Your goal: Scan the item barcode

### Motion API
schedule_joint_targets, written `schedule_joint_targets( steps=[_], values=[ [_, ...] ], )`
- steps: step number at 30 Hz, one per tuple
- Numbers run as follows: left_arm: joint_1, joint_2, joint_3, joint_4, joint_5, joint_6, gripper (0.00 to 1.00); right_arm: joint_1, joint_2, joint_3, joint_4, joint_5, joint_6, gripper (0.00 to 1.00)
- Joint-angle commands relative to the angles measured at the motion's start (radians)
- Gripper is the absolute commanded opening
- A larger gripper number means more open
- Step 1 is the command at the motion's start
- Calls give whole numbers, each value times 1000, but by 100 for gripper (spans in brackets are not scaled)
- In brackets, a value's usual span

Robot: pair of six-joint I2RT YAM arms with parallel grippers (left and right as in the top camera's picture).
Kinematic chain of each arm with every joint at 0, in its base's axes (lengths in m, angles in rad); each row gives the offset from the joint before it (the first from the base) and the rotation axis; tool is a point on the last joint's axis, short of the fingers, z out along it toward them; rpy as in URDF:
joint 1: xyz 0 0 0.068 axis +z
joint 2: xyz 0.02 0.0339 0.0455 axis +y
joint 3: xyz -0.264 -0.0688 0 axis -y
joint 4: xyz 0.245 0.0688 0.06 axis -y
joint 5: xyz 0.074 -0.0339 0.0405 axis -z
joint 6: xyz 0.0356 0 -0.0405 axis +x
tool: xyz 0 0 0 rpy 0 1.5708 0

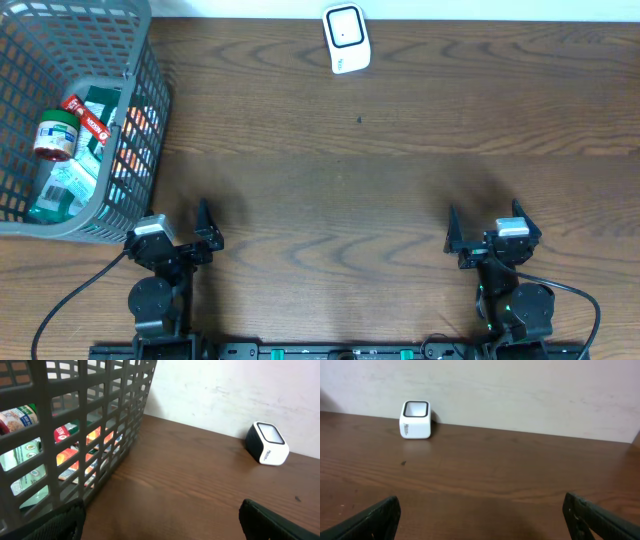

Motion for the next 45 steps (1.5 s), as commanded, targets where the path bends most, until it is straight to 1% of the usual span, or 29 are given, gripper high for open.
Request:
schedule_joint_targets(
  steps=[1, 9, 16, 19, 22, 26, 32, 37, 40, 42, 45],
  values=[
    [-2, 2, -8, -47, -1, 17, 98, 4, 1, -1, -4, 5, -2, 99],
    [-2, 10, -7, -47, 34, 17, 98, 4, 1, -1, -4, 5, -2, 99],
    [-2, 15, 36, -57, 280, 2, 98, 4, 1, -1, -4, 5, -2, 99],
    [-2, 15, 107, -123, 311, -68, 98, 4, 1, -1, -4, 5, -2, 99],
    [-2, 34, 232, -221, 321, -74, 98, 4, 1, -1, -4, 5, -2, 99],
    [-2, 151, 433, -321, 322, -74, 98, 4, 1, -1, -4, 5, -2, 99],
    [-2, 535, 890, -617, 329, -61, 98, 4, 1, -1, -4, 5, -2, 99],
    [-1, 869, 1300, -875, 312, 79, 98, 4, 1, -1, -4, 6, -2, 99],
    [-1, 1070, 1559, -1018, 269, 116, 98, 4, 1, -1, -4, 5, -2, 99],
    [-1, 1183, 1707, -1094, 258, 136, 98, 4, 1, -1, -4, 5, -2, 99],
    [1, 1351, 1932, -1198, 202, 149, 98, 4, 1, -1, -4, 5, -2, 99]
  ],
)
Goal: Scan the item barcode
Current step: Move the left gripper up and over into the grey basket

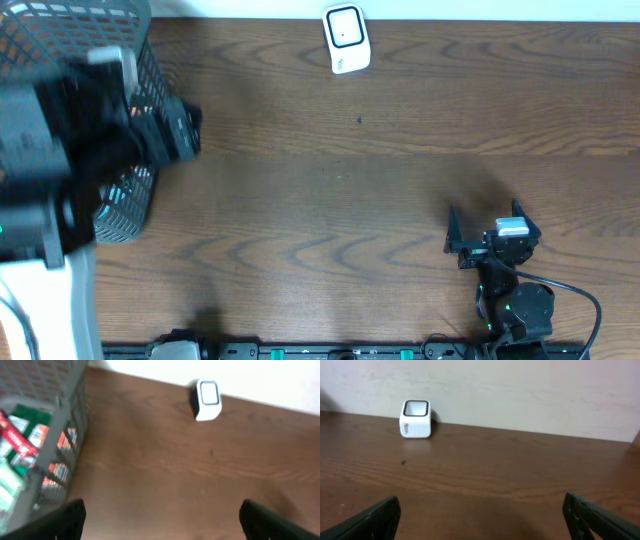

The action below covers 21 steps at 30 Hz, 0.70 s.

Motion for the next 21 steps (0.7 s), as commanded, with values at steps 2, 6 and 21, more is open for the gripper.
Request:
schedule_joint_targets(
  steps=[2, 6, 21],
  values=[
    [11, 209, 277, -82, -87, 58, 98, 4, -4, -1, -4, 5, -2, 99],
    [74, 319, 347, -33, -91, 68, 98, 4, -4, -1, -4, 5, -2, 99],
    [409, 430, 309, -94, -181, -95, 98, 4, -4, -1, -4, 5, -2, 99]
  ],
)
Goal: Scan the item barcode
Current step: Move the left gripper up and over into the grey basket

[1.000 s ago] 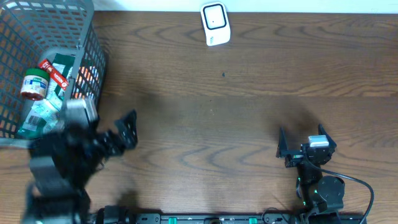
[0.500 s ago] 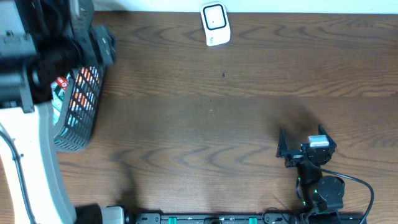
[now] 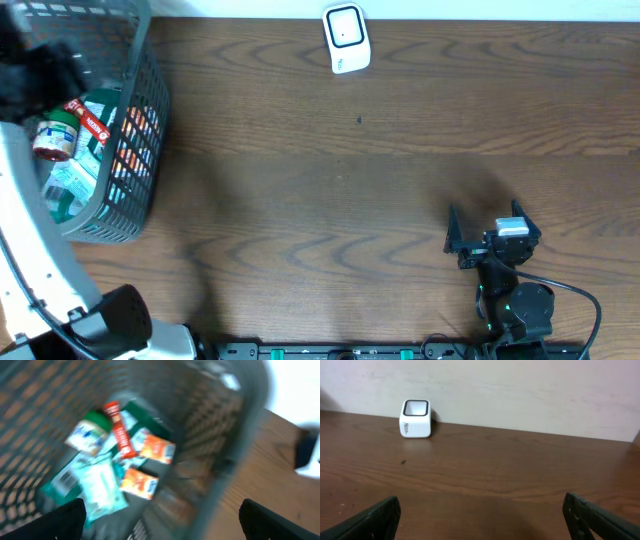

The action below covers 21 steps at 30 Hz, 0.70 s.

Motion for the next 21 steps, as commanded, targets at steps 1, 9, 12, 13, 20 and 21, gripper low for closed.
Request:
schedule_joint_targets(
  steps=[1, 9, 12, 13, 20, 21],
  values=[
    [91, 27, -15, -21, -17, -83, 98, 4, -4, -1, -4, 5, -2, 99],
    [222, 105, -28, -44, -17, -83, 98, 4, -4, -1, -4, 5, -2, 99],
    [238, 137, -58, -47, -17, -83, 98, 4, -4, -1, -4, 5, -2, 99],
    [241, 148, -75, -46, -17, -84, 98, 4, -4, -1, -4, 5, -2, 99],
    [243, 225, -152, 6, -17, -83, 98, 4, -4, -1, -4, 5, -2, 99],
    [243, 234, -157, 12, -17, -83, 98, 4, -4, -1, -4, 5, -2, 99]
  ],
)
